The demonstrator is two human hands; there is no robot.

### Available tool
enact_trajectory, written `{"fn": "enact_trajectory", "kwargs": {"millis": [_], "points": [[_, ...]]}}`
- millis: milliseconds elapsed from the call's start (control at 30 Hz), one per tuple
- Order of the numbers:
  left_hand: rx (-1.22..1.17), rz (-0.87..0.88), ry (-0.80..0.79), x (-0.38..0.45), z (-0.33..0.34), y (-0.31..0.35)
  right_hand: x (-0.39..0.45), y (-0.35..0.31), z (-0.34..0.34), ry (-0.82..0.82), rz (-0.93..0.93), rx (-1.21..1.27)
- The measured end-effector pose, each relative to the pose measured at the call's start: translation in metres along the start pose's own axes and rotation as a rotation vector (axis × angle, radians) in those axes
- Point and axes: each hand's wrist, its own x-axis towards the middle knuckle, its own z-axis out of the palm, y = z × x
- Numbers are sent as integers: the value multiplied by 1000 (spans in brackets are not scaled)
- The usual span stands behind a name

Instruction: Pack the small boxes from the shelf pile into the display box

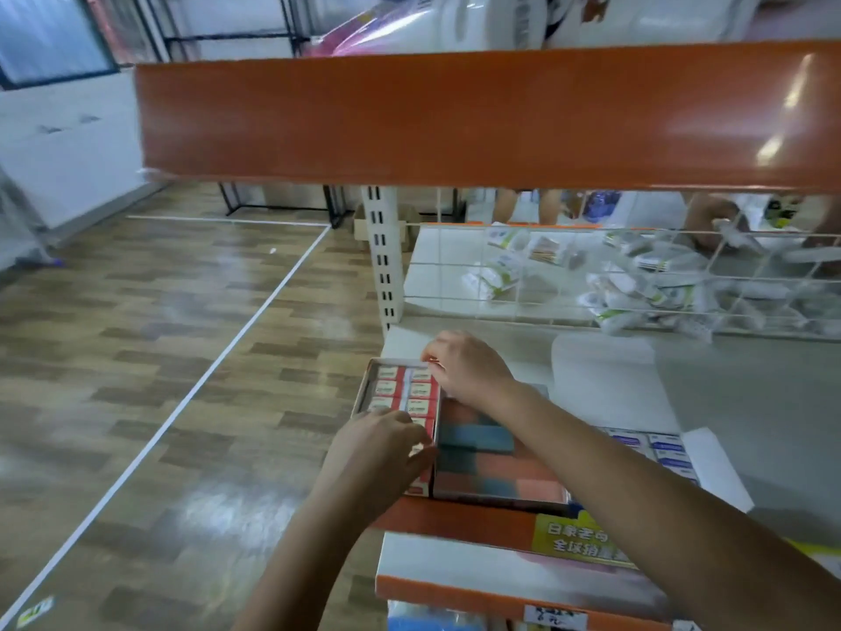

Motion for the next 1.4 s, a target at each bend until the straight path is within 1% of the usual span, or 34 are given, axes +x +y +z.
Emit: {"fn": "enact_trajectory", "kwargs": {"millis": [100, 167, 267, 333, 433, 600, 733, 933, 1067, 1167, 1267, 1333, 1367, 1400], "points": [[67, 29, 48, 33, -13, 10, -16, 21, -20, 26, 88, 35], [61, 64, 78, 60, -18, 29, -35, 44, -38, 43, 169, 45], [17, 150, 126, 98, -20, 73, -74, 84, -68, 86, 304, 1], [-28, 216, 128, 121, -21, 109, -106, 109, -86, 84, 402, -42], [-8, 314, 107, 148, -20, 171, -155, 147, -109, 63, 540, -80], [11, 447, 47, 177, -8, 285, -250, 211, -141, 88, 750, -85], [-3, 530, -13, 184, 12, 390, -345, 265, -163, 98, 898, -102], [-41, 658, -96, 180, 52, 553, -482, 340, -201, 52, 1123, -127], [12, 722, -128, 191, 76, 633, -542, 376, -218, 26, 1200, -118], [40, 754, -156, 212, 93, 673, -568, 402, -221, 29, 1228, -119], [37, 759, -129, 242, 107, 703, -583, 434, -224, 61, 1204, -158], [-9, 750, -106, 264, 114, 719, -588, 458, -227, 125, 1218, -154], [-22, 744, -98, 275, 118, 725, -589, 470, -228, 191, 1236, -129], [-21, 736, -88, 284, 122, 730, -588, 483, -230, 259, 1253, -48]]}}
